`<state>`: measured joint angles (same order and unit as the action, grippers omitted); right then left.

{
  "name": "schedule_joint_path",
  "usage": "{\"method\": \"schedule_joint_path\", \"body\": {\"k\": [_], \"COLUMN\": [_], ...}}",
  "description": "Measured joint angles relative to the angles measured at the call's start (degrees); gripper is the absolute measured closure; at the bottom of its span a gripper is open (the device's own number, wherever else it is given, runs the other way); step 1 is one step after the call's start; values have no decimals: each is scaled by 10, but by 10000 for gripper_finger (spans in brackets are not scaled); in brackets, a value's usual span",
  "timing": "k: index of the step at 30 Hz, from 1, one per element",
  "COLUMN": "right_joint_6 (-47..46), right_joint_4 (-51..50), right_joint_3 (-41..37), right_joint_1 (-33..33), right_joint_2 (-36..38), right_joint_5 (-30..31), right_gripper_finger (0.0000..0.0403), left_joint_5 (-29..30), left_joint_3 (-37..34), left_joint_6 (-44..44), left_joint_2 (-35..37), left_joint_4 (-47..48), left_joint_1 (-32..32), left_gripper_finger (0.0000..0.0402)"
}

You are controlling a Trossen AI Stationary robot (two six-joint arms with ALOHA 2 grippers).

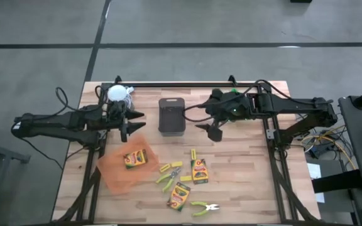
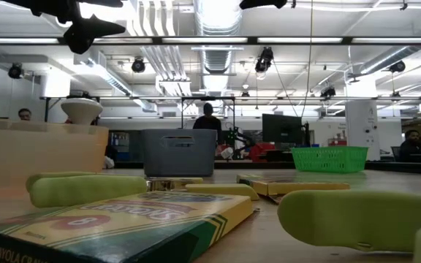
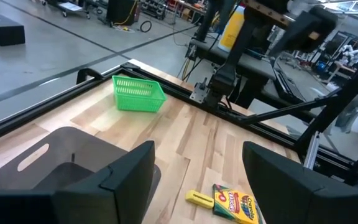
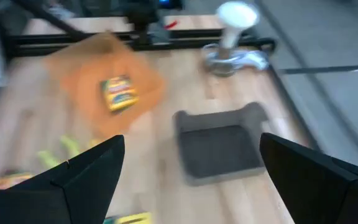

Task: Pick & Place School Supplies
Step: Put the pack of crayons into the orange bin

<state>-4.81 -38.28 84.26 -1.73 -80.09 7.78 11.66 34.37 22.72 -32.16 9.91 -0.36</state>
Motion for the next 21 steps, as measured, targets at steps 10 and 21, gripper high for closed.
{"method": "schedule_joint_path", "body": {"k": [10, 21], "right_joint_6": [-138, -203], "right_joint_4": [-35, -71], "right_joint_3": [-12, -85], "right_joint_1": [-35, -78], "right_joint_2": [-21, -22], "right_joint_5": [-208, -128], "right_gripper_finger": [32, 33], "left_joint_5": [0, 0], "left_joint_3": [0, 0], "left_joint_6": [0, 0], "left_joint_2": [-6, -12], "left_joint_4": [1, 1], "left_joint_1": [0, 0], "left_gripper_finger": [151, 151]}}
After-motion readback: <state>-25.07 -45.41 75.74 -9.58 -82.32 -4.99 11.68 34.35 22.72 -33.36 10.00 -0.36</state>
